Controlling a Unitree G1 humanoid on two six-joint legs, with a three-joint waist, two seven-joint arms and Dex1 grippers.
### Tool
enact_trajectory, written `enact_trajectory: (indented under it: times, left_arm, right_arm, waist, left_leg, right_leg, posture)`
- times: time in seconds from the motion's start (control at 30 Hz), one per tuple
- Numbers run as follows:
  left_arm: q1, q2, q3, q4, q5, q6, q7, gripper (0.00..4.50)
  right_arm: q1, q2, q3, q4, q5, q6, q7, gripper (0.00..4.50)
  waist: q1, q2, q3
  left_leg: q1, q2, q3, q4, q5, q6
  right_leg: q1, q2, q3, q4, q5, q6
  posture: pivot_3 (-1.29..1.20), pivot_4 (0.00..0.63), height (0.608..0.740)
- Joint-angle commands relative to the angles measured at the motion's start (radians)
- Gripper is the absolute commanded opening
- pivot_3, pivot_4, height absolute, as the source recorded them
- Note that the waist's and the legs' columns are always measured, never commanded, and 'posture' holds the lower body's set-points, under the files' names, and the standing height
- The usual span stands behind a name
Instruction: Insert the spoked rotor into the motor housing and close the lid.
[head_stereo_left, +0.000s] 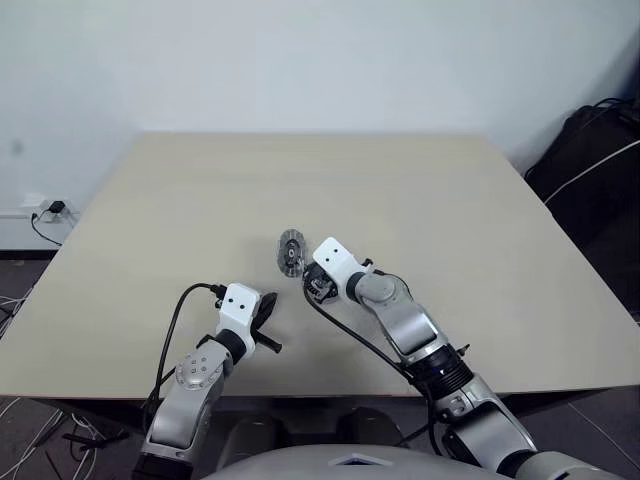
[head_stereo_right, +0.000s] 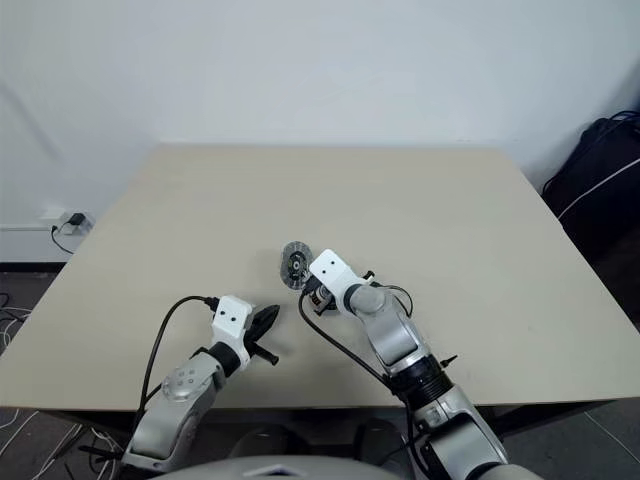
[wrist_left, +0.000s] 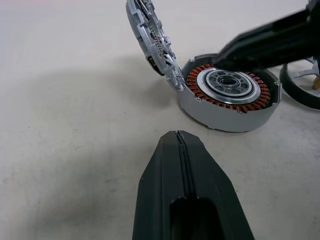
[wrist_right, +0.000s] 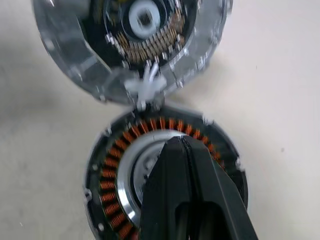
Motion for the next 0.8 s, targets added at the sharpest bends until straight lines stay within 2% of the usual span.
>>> enact_trajectory:
  times: [0.03,0.23,0.57,0.8]
  left_arm:
    - [0.001,0.002,0.007,-0.026,-0.002,-0.007,0.004,0.00]
    - [0.003,0.004,0.006,-0.025,-0.003,-0.003,0.002,0.00]
    - [-0.008,0.005,0.002,-0.017,-0.002,-0.001,-0.007,0.00]
    - [-0.007,0.005,0.004,-0.019,-0.002,0.002,-0.008,0.00]
  right_arm:
    - [0.051,-0.035,0.013,0.010,-0.002,0.001,0.019,0.02]
    - [0.065,-0.043,0.002,-0.020,0.000,0.000,0.011,0.02]
    - [0.007,0.012,-0.068,-0.071,0.007,-0.059,-0.075,0.02]
    - [0.047,0.021,-0.042,-0.029,0.011,-0.066,-0.066,0.02]
  waist:
    - [0.000,0.001,-0.001]
    - [0.005,0.001,-0.004]
    - [0.006,0.002,-0.003]
    - [0.007,0.002,-0.003]
  left_leg:
    - [0.000,0.000,0.000,0.000,0.000,0.000]
    - [0.001,0.000,0.000,0.000,0.000,0.000]
    - [0.000,0.000,0.000,0.000,0.000,0.000]
    - [0.000,0.000,0.000,-0.001,0.000,0.000]
  right_leg:
    - [0.000,0.000,0.000,0.000,0.000,0.000]
    - [0.001,0.000,0.000,0.000,-0.001,0.001]
    - [0.000,0.000,0.000,0.000,-0.001,0.001]
    - [0.000,0.000,0.000,0.000,-0.001,0.001]
  posture:
    - [0.00,0.000,0.740]
    - [0.00,0.000,0.740]
    - [0.00,0.000,0.740]
    - [0.00,0.000,0.740]
